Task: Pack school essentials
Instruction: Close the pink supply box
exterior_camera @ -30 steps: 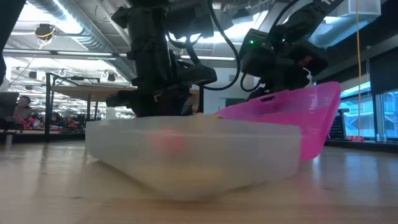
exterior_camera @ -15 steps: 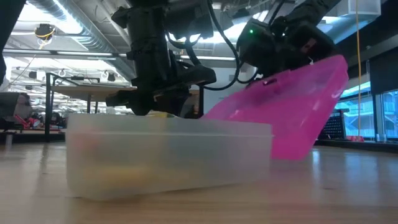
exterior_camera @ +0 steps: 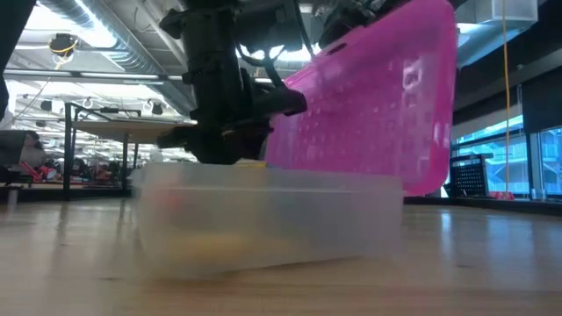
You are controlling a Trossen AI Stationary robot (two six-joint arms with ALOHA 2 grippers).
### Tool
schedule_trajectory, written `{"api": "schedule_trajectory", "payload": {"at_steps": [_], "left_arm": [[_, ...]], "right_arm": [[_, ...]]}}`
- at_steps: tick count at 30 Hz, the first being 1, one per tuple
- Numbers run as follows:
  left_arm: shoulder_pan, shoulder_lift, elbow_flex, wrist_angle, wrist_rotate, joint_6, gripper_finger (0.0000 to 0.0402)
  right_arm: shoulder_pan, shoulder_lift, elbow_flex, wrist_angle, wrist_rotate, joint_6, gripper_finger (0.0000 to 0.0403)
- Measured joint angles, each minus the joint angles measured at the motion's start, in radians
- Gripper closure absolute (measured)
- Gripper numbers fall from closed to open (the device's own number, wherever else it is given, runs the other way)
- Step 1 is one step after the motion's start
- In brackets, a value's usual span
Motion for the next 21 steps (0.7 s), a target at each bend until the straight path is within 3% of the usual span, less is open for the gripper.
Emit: {"api": "schedule_trajectory", "payload": {"at_steps": [8,13,21], "left_arm": [[-0.001,-0.037,0.000,-0.022,0.008,0.043,0.0306],[-0.001,-0.061,0.000,-0.065,0.087,0.117,0.0305],[-0.009,-0.156,0.000,-0.173,0.115,0.207,0.0305]], "right_arm": [[0.034,0.000,0.000,0.047,0.054,0.025,0.0194],[0.038,0.000,-0.001,0.050,0.054,0.027,0.0194],[0.038,0.000,-0.002,0.068,0.053,0.050,0.0194]]}}
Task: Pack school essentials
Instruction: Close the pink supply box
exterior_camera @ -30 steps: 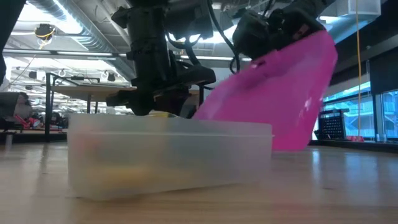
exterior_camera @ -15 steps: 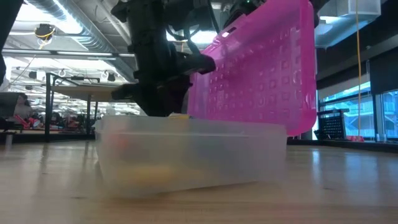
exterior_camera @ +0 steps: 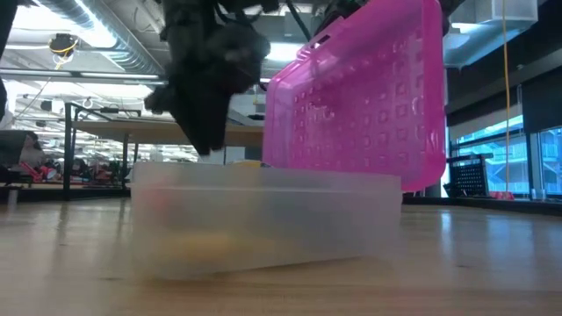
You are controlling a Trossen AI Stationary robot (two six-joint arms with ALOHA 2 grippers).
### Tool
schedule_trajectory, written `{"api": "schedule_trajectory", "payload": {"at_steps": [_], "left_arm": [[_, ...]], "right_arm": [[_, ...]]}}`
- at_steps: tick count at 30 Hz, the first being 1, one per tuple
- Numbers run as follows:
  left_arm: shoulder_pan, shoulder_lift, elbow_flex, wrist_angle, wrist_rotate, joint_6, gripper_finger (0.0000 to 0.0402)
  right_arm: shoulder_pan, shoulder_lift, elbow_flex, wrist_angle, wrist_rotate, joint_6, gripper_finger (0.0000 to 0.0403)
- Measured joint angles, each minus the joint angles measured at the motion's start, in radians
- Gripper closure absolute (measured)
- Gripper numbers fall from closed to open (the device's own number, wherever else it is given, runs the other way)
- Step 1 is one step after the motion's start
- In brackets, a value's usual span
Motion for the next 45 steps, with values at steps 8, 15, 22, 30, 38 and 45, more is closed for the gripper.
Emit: {"api": "schedule_trajectory", "payload": {"at_steps": [8,15,22,30,38,45], "left_arm": [[0.000,-0.155,0.000,-0.084,-0.060,0.014,0.0305],[0.000,-0.308,0.000,-0.124,-0.135,0.056,0.0305],[0.000,-0.410,-0.001,-0.150,-0.219,0.065,0.0305],[-0.006,-0.442,-0.002,-0.220,-0.238,0.066,0.0305],[-0.056,-0.425,-0.002,-0.222,-0.241,0.125,0.0305],[-0.101,-0.419,-0.063,-0.166,-0.238,0.141,0.0305]], "right_arm": [[0.005,0.000,0.000,0.066,0.023,0.024,0.0194],[0.028,-0.001,0.000,0.150,0.100,0.013,0.0194],[0.051,0.071,-0.001,0.270,0.105,-0.003,0.0194],[0.089,0.194,-0.001,0.491,0.104,-0.006,0.0194],[0.080,0.161,-0.001,0.545,0.102,0.139,0.0194],[0.072,0.065,-0.001,0.496,0.206,0.212,0.0194]]}}
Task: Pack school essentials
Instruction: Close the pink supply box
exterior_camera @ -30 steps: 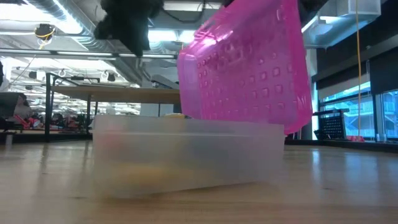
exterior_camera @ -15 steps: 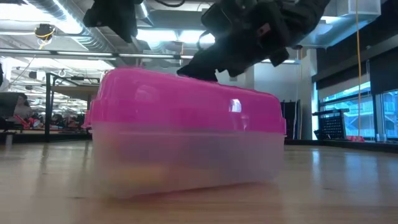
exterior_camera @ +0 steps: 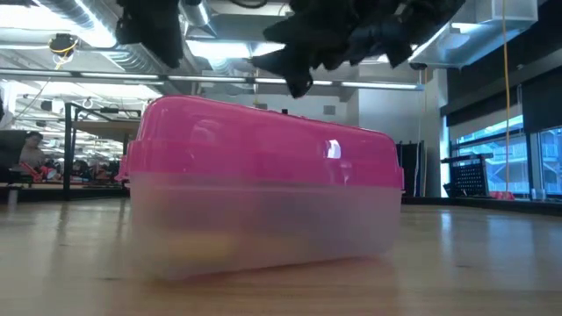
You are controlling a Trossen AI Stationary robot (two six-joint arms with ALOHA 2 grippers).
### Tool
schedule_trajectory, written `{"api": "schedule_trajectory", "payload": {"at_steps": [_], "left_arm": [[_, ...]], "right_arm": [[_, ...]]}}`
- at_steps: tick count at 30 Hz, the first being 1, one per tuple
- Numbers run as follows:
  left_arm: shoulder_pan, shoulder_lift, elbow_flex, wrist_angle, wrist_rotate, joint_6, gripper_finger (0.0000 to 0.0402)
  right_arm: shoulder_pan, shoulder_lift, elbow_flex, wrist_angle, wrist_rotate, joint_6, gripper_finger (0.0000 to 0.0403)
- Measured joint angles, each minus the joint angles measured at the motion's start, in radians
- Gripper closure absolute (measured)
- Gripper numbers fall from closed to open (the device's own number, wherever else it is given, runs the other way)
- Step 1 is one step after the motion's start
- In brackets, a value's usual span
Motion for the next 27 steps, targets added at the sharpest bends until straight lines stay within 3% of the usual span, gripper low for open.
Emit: {"api": "schedule_trajectory", "payload": {"at_steps": [10,18,27], "left_arm": [[-0.078,0.000,-0.124,0.161,0.008,0.055,0.0305],[-0.137,0.000,-0.251,0.418,0.006,0.125,0.0305],[-0.213,0.000,-0.374,0.595,-0.006,0.159,0.0305]], "right_arm": [[0.011,-0.175,0.000,-0.104,0.234,0.003,0.0194],[0.036,-0.264,0.000,-0.170,0.246,0.024,0.0194],[0.075,-0.363,0.000,-0.468,0.247,-0.002,0.0194]]}}
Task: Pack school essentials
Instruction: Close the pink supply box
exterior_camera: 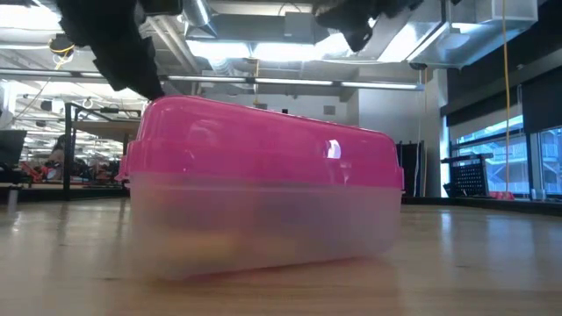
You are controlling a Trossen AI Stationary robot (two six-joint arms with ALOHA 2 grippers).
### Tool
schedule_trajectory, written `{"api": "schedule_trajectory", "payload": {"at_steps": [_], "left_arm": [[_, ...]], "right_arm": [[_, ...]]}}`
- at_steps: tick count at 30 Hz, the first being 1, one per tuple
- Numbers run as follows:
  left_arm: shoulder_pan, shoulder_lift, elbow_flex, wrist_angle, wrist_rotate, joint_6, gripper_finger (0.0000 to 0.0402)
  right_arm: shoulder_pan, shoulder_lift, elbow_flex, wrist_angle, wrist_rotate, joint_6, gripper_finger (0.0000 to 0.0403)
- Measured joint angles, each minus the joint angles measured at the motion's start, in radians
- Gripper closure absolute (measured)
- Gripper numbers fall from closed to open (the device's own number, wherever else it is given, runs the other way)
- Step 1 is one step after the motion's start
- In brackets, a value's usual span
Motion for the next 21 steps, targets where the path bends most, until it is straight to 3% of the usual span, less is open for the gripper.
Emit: {"api": "schedule_trajectory", "payload": {"at_steps": [10,21], "left_arm": [[-0.036,0.000,-0.152,0.340,0.000,0.095,0.0305],[-0.006,0.000,-0.215,0.345,-0.001,0.130,0.0305]], "right_arm": [[0.005,-0.011,0.000,-0.040,0.023,0.047,0.0194],[0.005,-0.011,0.000,-0.038,0.053,0.077,0.0194]]}}
